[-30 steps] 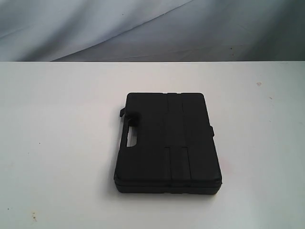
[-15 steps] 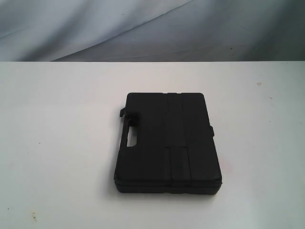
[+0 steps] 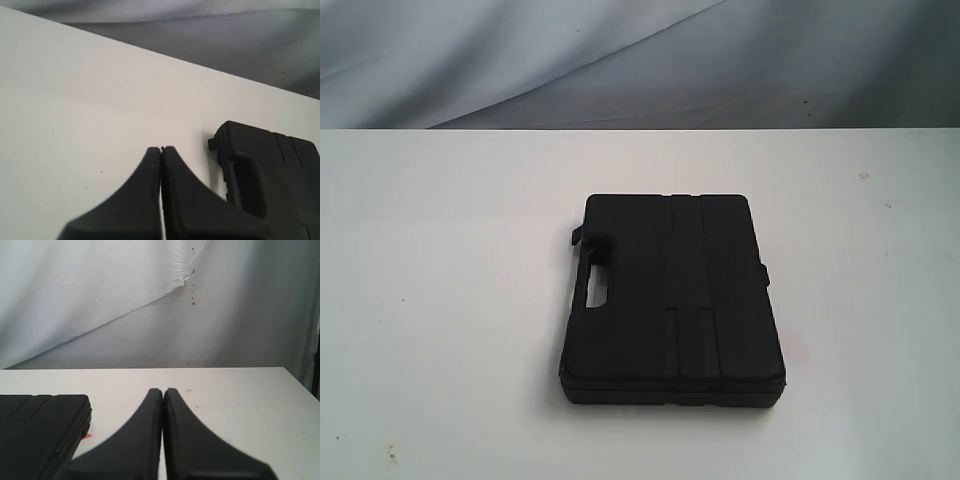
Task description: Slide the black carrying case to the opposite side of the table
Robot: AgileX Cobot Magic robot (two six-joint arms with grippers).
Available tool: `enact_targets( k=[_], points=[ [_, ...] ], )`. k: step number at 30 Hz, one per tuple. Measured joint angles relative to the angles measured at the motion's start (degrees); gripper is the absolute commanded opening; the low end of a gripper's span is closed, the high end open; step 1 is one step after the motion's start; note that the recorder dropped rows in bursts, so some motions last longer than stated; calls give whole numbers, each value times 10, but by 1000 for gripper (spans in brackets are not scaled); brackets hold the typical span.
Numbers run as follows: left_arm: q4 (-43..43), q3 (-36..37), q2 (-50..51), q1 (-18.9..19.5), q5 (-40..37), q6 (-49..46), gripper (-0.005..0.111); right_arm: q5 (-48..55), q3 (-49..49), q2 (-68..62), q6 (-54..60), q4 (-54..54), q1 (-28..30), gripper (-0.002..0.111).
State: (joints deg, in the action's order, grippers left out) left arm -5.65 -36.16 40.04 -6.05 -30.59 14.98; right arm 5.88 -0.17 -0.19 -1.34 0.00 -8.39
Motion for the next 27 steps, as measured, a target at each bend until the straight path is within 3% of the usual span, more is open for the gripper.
enact_targets(
  k=[2,5,15,19,27],
  points=[
    [0,-23,27,-5,-26,1,0,0,0,0,0,0,0,0],
    [0,-67,96,-43,-69,1,0,0,0,0,0,0,0,0],
    [-6,-153,334,-165,-74,45,0,0,0,0,0,0,0,0],
    [-6,-205,409,-193,-78,59,0,0,0,0,0,0,0,0],
    [13,-352,560,-245,-164,94,0,0,0,0,0,0,0,0]
  ],
)
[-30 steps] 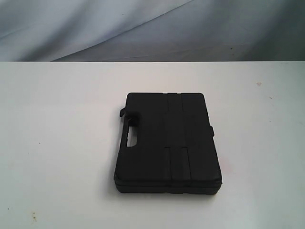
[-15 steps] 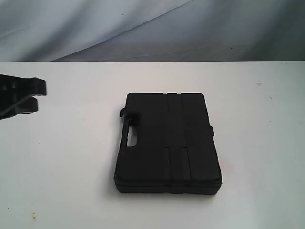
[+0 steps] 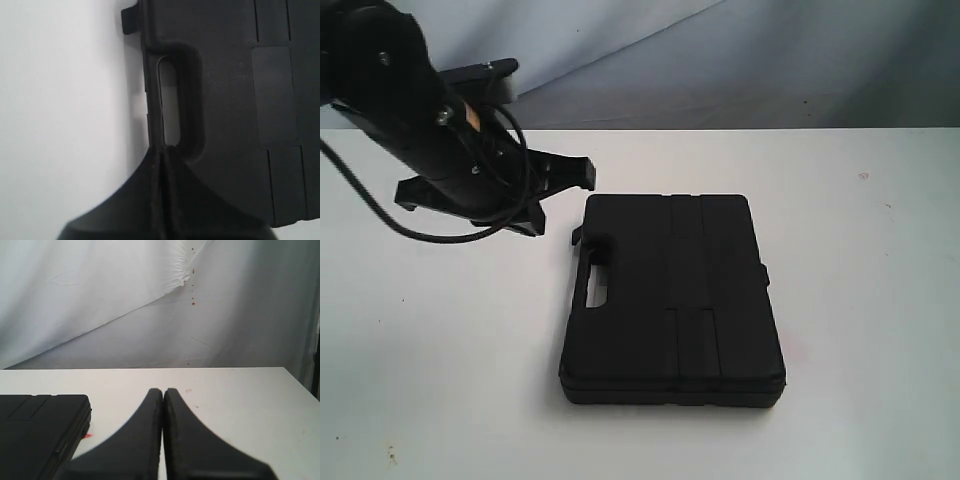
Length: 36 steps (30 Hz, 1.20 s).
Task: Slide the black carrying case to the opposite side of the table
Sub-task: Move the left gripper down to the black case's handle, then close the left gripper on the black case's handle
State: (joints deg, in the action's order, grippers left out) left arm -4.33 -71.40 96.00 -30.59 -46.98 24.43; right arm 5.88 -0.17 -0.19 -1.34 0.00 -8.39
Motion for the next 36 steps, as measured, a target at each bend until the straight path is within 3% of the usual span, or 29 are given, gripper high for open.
enact_targets(
  k=[10,22,25,32,36],
  points=[
    [52,-96,127,-29,-66,65,0,0,0,0,0,0,0,0],
    [59,-98,170,-30,-18,67,2,0,0,0,0,0,0,0],
    [59,-98,174,-30,-5,61,10,0,0,0,0,0,0,0],
    [78,-98,175,-33,0,56,41,0,0,0,0,0,0,0],
    [80,-98,178,-33,1,56,41,0,0,0,0,0,0,0]
  ],
)
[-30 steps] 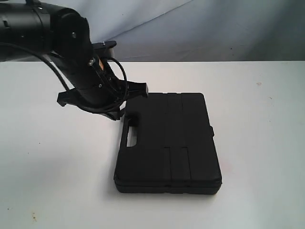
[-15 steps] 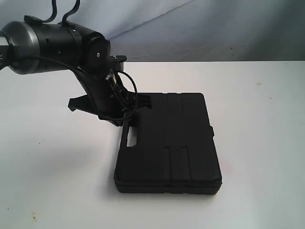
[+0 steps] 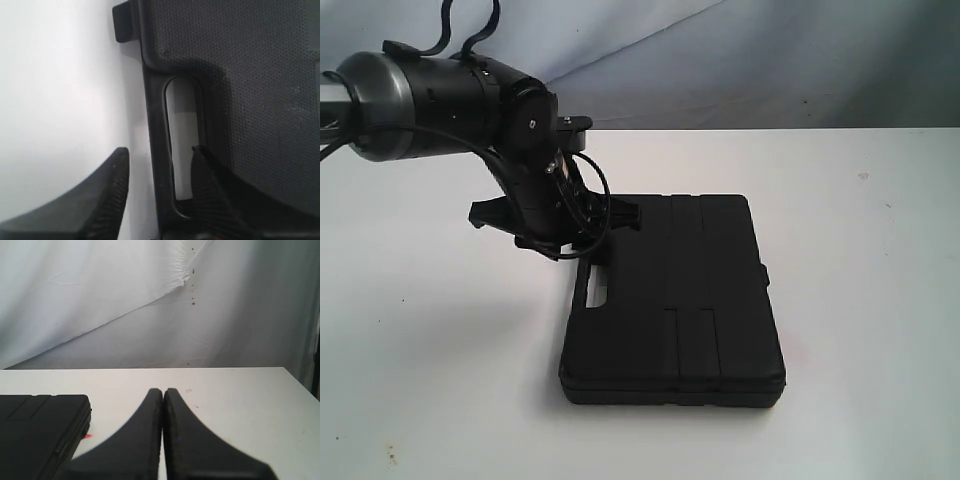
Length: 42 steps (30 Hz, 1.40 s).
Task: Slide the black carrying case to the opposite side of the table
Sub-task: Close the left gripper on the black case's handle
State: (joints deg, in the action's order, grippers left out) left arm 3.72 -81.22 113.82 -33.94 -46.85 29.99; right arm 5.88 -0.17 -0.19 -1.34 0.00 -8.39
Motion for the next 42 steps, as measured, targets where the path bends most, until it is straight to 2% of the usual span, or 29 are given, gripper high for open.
enact_targets(
  k=[16,42],
  points=[
    [0,0,52,0,45,-1,41,0,0,0,0,0,0,0],
    [2,0,97,0,69,-1,40,0,0,0,0,0,0,0]
  ],
)
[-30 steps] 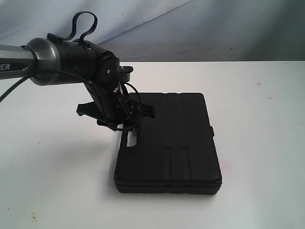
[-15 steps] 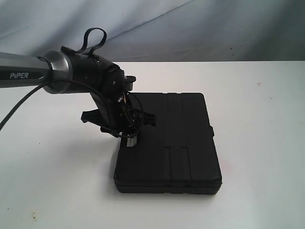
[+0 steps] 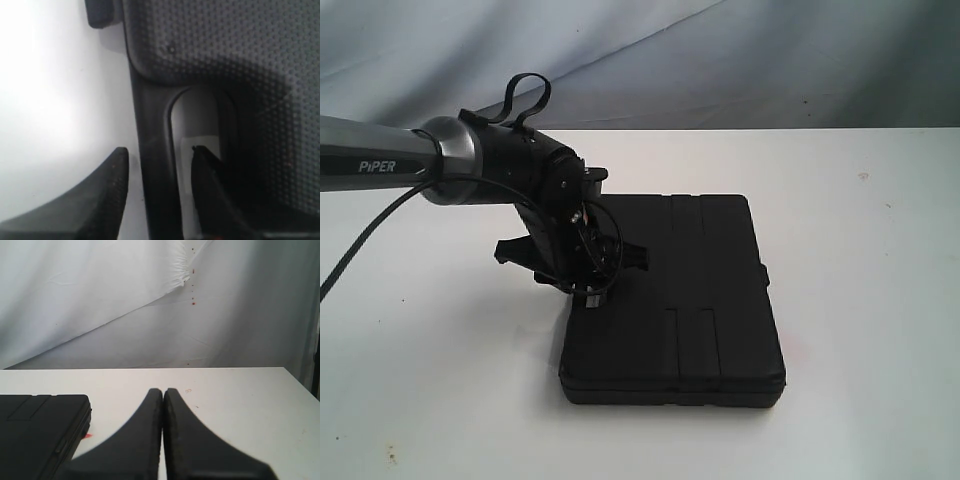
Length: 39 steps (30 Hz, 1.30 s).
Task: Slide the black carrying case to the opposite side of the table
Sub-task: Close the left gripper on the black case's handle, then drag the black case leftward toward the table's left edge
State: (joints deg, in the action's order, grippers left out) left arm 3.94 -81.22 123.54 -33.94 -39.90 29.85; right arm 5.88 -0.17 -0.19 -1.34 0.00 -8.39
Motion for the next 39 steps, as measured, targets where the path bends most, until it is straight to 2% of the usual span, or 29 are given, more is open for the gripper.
enact_targets(
  k=[3,8,25,29,33,39],
  points=[
    [0,0,0,0,1,0,32,0,0,0,0,0,0,0],
    [1,0,0,0,1,4,0,0,0,0,0,0,0,0],
    [-3,-2,1,7,-2,13,0,0,0,0,0,0,0,0],
    [-7,31,-15,28,14,3,0,0,0,0,0,0,0,0],
    [4,85,-45,65,34,-2,0,0,0,0,0,0,0,0],
    [20,119,-66,109,38,-26,0,0,0,0,0,0,0,0]
  ],
)
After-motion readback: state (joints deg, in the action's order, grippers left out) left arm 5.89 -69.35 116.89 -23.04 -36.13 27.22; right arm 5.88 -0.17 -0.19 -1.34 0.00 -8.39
